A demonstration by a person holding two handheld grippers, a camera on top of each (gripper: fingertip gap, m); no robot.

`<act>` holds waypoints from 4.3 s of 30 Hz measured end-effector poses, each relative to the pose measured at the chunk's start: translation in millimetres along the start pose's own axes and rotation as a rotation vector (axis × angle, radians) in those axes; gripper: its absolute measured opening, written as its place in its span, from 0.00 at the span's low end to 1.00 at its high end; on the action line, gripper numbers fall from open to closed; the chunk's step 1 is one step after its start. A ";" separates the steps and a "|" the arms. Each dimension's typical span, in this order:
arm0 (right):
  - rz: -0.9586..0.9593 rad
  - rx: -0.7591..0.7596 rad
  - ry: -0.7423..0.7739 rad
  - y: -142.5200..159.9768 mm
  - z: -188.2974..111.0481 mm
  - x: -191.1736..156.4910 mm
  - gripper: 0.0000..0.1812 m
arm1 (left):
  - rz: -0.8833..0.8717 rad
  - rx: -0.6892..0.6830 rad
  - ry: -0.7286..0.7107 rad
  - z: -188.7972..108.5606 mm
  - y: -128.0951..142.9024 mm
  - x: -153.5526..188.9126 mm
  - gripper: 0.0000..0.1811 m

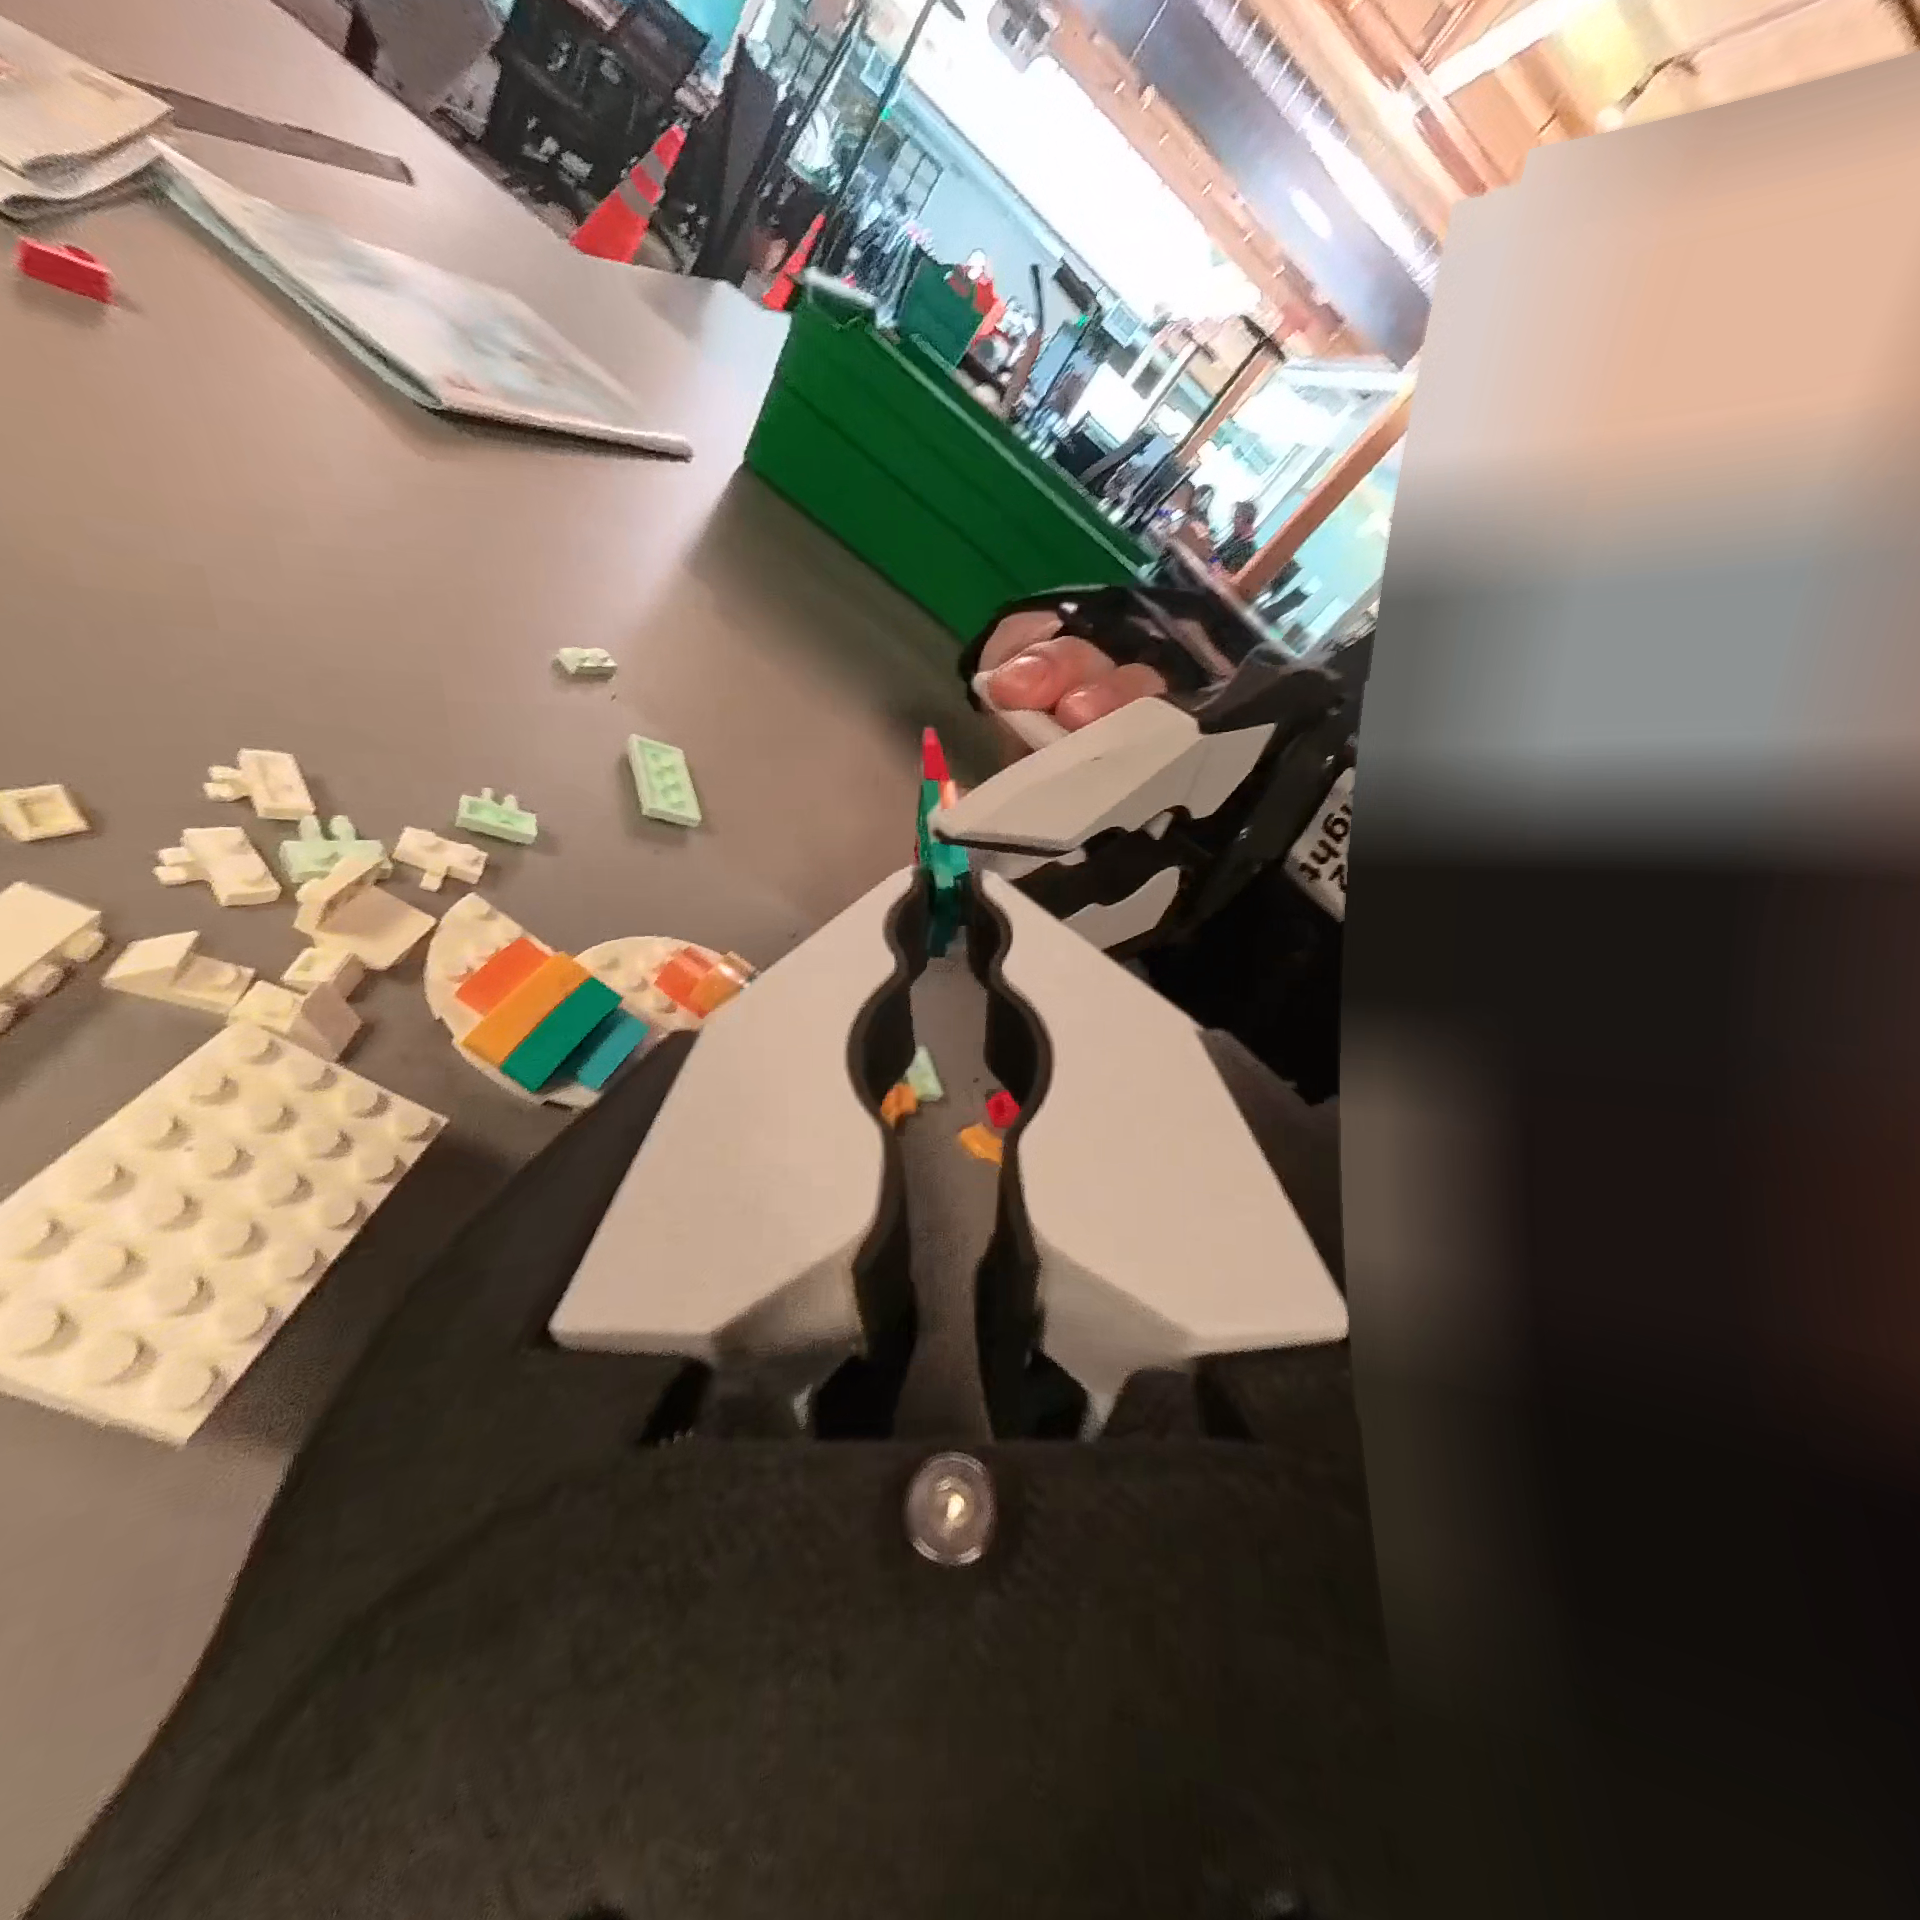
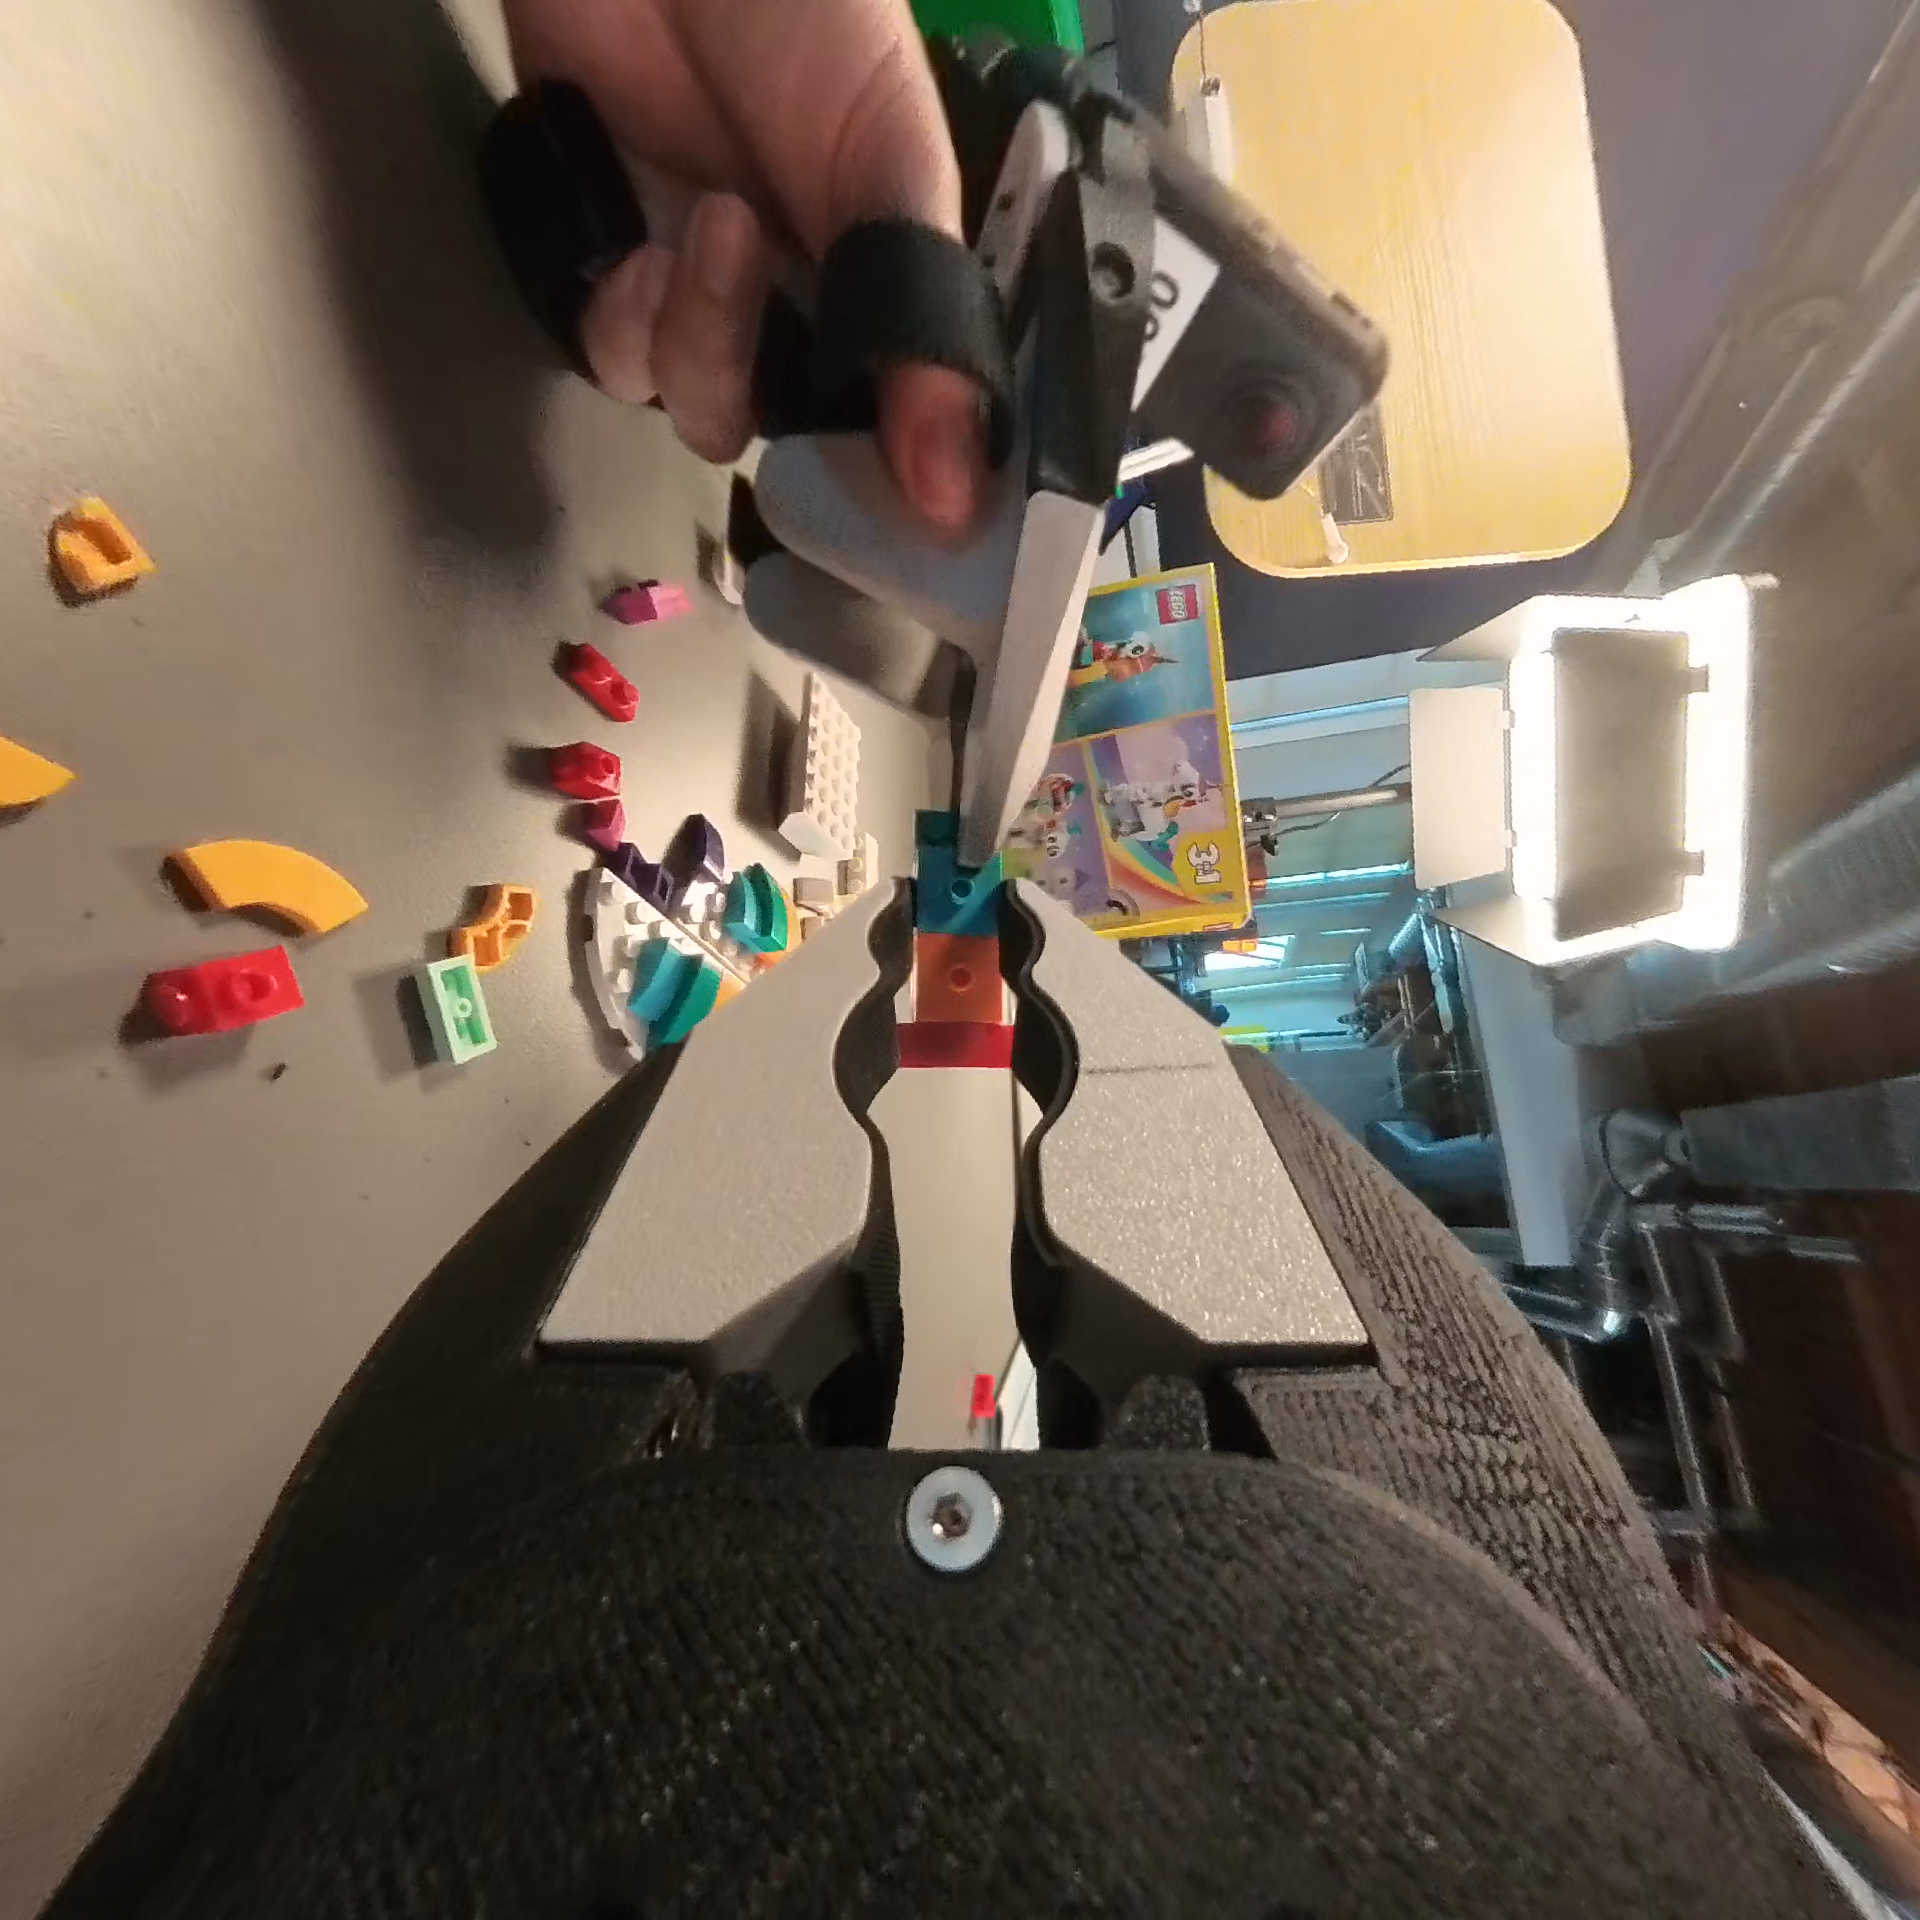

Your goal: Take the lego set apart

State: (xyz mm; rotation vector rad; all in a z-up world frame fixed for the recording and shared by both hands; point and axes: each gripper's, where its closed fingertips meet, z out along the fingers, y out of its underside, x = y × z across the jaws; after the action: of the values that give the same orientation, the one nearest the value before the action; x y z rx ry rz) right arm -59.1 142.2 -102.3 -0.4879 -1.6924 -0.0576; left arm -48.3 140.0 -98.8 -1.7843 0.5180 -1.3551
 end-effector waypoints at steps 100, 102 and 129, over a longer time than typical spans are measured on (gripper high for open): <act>-0.216 -0.216 0.013 18.7 5.2 -5.6 0.08 | 0.040 -0.042 -0.228 4.7 8.3 -24.1 0.02; -0.229 -0.133 0.057 1.5 -1.8 1.3 0.07 | 0.044 -0.020 -0.419 -15.4 1.4 -54.8 0.02; 0.300 -0.196 -0.239 33.8 -5.4 -29.9 0.22 | 0.260 -0.249 -0.266 13.9 32.6 -21.6 0.02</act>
State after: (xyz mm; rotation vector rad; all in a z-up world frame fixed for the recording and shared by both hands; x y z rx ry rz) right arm -39.3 162.7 -137.6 -0.9210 -1.8369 0.0561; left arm -37.8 141.8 -138.9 -1.9797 0.7672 -0.8900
